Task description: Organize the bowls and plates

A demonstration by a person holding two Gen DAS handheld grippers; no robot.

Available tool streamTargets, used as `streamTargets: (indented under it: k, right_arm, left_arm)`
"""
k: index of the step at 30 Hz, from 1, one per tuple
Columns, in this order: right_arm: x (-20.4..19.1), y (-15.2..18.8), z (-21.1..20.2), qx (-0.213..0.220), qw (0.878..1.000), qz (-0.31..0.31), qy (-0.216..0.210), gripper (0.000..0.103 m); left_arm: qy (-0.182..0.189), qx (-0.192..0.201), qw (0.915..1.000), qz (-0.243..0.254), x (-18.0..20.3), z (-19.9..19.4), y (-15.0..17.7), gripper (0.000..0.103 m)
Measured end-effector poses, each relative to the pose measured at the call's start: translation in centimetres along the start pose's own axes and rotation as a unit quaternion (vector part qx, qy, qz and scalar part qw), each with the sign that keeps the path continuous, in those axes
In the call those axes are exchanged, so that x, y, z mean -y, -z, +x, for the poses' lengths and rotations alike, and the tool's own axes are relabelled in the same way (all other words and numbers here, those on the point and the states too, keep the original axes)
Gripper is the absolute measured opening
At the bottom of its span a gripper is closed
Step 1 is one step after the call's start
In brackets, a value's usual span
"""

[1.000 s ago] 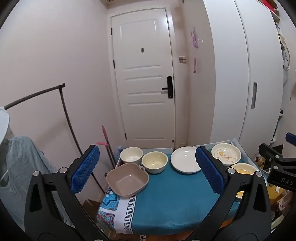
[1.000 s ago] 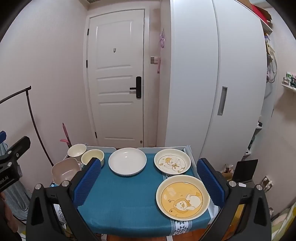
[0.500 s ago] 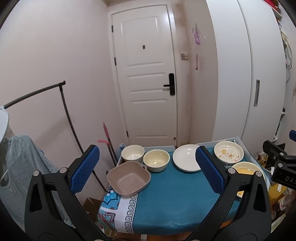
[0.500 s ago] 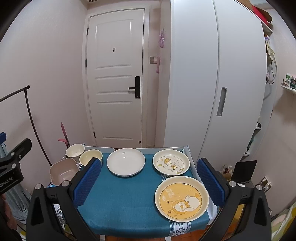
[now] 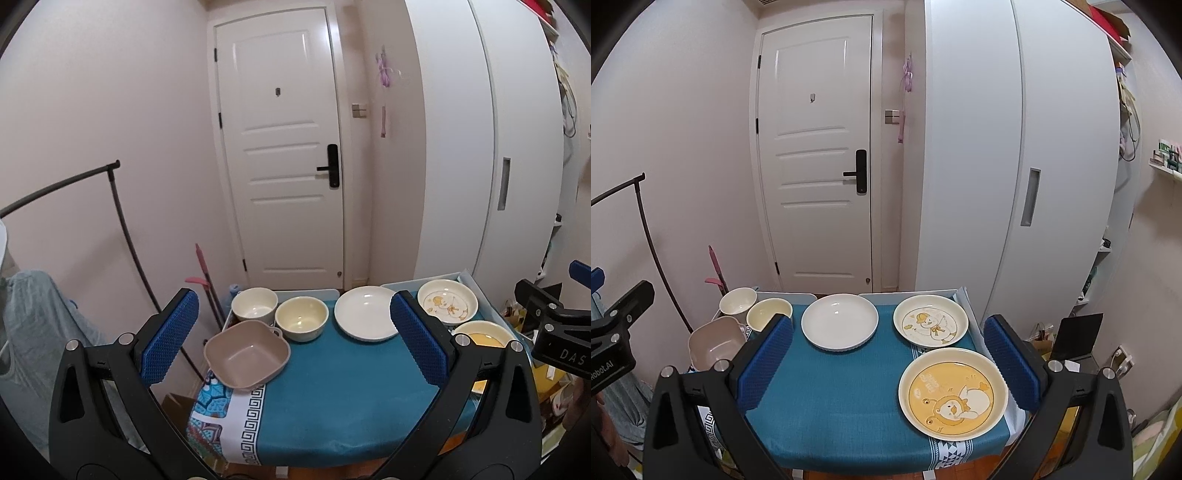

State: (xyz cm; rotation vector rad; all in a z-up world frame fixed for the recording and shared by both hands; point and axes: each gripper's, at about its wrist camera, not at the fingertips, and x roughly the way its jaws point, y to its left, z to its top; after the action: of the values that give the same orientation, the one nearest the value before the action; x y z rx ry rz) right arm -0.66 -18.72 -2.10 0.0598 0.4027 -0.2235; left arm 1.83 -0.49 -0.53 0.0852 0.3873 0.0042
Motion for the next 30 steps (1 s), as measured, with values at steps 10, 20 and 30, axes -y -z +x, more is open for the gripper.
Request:
streamTargets:
  k: [10, 20, 30]
  right_arm:
    - [-0.17, -0.03, 0.20, 0.000, 1.000, 0.000, 0.000, 0.103]
    - [-0.30, -0.04, 0.29, 0.000, 1.000, -0.001, 0.000, 0.103]
    - [-0.17, -0.11, 0.27, 0.000, 1.000, -0.001, 0.000, 0.103]
  left_arm:
    - [-0.003, 0.000, 1.0000, 0.000, -0.28, 0.18, -0.23, 0.103]
    - [-0.007, 0.000, 1.0000, 0.002, -0.29, 0.33, -0.42, 0.103]
    - [-0.006, 0.002, 1.0000, 0.000, -0.44, 0.13, -0.31, 0.103]
